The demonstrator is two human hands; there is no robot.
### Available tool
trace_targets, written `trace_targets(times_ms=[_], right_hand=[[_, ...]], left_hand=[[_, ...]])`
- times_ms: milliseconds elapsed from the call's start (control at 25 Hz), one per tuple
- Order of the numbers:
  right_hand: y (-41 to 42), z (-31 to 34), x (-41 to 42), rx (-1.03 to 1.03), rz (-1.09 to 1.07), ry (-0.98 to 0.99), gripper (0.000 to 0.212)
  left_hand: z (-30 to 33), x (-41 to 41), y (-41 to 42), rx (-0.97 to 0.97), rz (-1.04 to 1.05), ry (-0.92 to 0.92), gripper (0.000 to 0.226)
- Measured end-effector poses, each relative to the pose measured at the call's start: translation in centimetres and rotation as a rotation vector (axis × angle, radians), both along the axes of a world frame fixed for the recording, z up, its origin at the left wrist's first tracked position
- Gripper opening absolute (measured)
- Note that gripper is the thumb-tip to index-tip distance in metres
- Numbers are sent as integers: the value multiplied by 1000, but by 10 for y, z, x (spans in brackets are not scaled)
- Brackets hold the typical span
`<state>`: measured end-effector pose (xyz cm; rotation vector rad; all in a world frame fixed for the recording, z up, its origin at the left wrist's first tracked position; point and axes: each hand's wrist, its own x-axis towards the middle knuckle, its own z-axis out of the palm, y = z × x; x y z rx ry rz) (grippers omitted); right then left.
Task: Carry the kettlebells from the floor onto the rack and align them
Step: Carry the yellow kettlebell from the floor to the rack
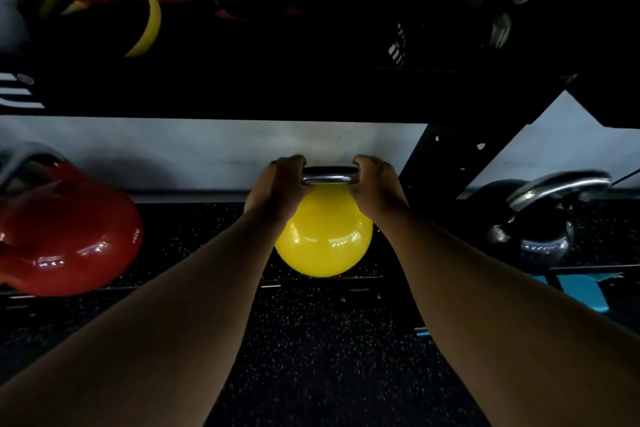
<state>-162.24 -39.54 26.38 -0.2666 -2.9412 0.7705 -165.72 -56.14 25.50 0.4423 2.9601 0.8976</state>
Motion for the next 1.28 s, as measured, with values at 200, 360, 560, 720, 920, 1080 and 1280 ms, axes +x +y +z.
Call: trace_targets(times_ms=[200, 360, 560, 720, 920, 1080, 1280], right_hand=[[3, -3, -6, 5, 8, -3, 48], [4, -4, -9, 16, 16, 11, 46], [7, -8, -10, 74, 22, -27, 46], [10, 4, -10, 172, 78, -104, 51], [-14, 29, 9, 328, 455, 89, 72], [-96, 29, 24, 366, 821, 95, 42], [-216, -1, 99, 358, 1133, -206, 17]], left_hand=[[-3, -3, 3, 22, 12, 26, 31], [-5, -5, 4, 15, 14, 64, 28], [-4, -12, 0, -34, 1, -40, 30], [3, 3, -9, 15, -36, -120, 52], [-6, 66, -74, -84, 90, -195, 63], [-15, 140, -152, -133, 254, -318, 36], [-38, 271, -241, -197, 535, -643, 31]])
